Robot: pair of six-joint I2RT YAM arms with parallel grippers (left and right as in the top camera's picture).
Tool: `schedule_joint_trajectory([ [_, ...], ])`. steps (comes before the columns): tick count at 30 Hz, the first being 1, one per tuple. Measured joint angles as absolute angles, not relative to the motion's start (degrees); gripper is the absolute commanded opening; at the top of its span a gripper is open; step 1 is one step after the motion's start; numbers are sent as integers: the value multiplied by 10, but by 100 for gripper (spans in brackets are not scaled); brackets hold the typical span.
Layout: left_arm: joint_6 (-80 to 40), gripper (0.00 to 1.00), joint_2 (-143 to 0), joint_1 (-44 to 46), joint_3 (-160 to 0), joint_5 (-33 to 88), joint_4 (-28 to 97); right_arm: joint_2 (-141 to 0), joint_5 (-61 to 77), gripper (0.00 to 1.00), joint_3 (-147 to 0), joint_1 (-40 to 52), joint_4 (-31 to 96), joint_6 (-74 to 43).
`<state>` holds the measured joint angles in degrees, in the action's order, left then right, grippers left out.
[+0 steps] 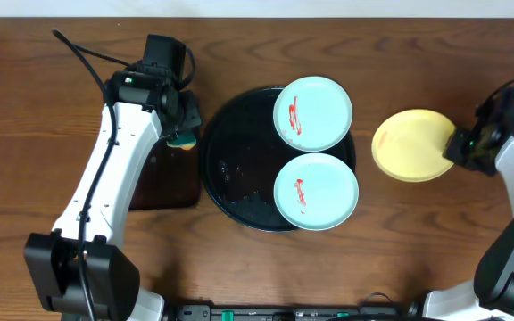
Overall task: Clean dirty plates on tray and stack at the side
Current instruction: 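Lift the yellow plate with the right gripper and place it right of tray, then move the right gripper to the front pale green plate and grip its rim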
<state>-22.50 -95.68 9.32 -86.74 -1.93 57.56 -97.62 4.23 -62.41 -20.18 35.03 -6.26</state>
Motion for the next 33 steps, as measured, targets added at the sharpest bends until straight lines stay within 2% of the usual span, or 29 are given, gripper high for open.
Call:
schedule_joint_trajectory([
  [3, -225, 7, -957, 93, -867, -19, 576, -976, 51, 2, -581, -202, 293, -55],
  [5, -225, 7, -957, 93, -867, -19, 576, -976, 55, 21, -557, -202, 259, -55],
  [6, -225, 8, -957, 93, -867, -19, 576, -976, 56, 26, -548, -202, 251, -53],
  [11, -225, 7, -957, 93, -867, -19, 576, -976, 72, 39, -540, -202, 249, -55],
  [15, -225, 7, -957, 93, -867, -19, 576, -977, 122, 40, -571, -202, 316, -55],
  [20, -225, 7, -957, 93, -867, -19, 577, -976, 242, 38, -683, -199, 457, -65],
  [24, -225, 7, -957, 93, -867, -19, 580, -970, 324, 38, -715, -165, 511, -70],
  [33, -225, 7, -957, 93, -867, -19, 581, -970, 253, 38, -667, -7, 506, -70],
])
